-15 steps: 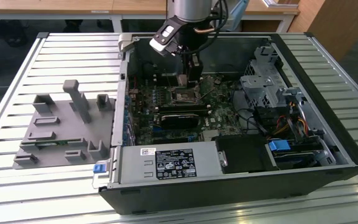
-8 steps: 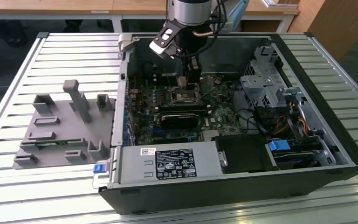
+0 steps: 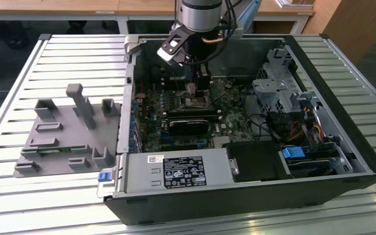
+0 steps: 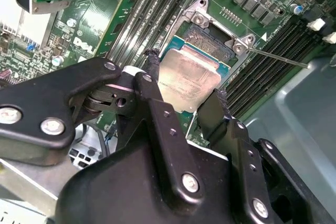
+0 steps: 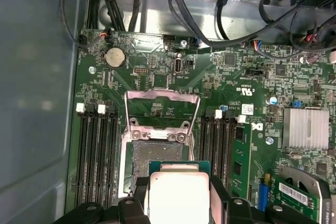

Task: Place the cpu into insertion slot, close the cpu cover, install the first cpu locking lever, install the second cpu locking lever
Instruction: 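Place the cpu into insertion slot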

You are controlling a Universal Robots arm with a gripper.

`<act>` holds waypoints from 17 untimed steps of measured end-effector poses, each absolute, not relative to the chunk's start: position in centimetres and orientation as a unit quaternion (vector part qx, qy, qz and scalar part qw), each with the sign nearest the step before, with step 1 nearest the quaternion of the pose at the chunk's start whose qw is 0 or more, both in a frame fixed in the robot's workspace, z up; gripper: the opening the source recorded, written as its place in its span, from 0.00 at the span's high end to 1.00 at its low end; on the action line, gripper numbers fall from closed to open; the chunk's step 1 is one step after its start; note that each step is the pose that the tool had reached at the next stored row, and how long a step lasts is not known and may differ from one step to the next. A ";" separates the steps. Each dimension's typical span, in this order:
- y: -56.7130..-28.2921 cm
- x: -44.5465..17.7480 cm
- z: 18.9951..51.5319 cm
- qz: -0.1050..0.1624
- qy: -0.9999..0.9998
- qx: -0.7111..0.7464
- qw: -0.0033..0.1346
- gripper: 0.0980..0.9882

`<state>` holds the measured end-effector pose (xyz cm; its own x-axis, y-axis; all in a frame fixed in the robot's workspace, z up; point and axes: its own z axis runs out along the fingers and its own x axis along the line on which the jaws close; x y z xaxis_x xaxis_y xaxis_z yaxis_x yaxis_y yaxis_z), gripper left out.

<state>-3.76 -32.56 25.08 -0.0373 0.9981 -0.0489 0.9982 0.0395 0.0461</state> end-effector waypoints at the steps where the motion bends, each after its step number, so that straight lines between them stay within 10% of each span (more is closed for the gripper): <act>1: -32.5 -3.8 25.0 0.000 0.720 0.693 0.034 0.50; 17: -32.3 -3.8 23.2 -0.001 0.720 0.693 0.033 0.50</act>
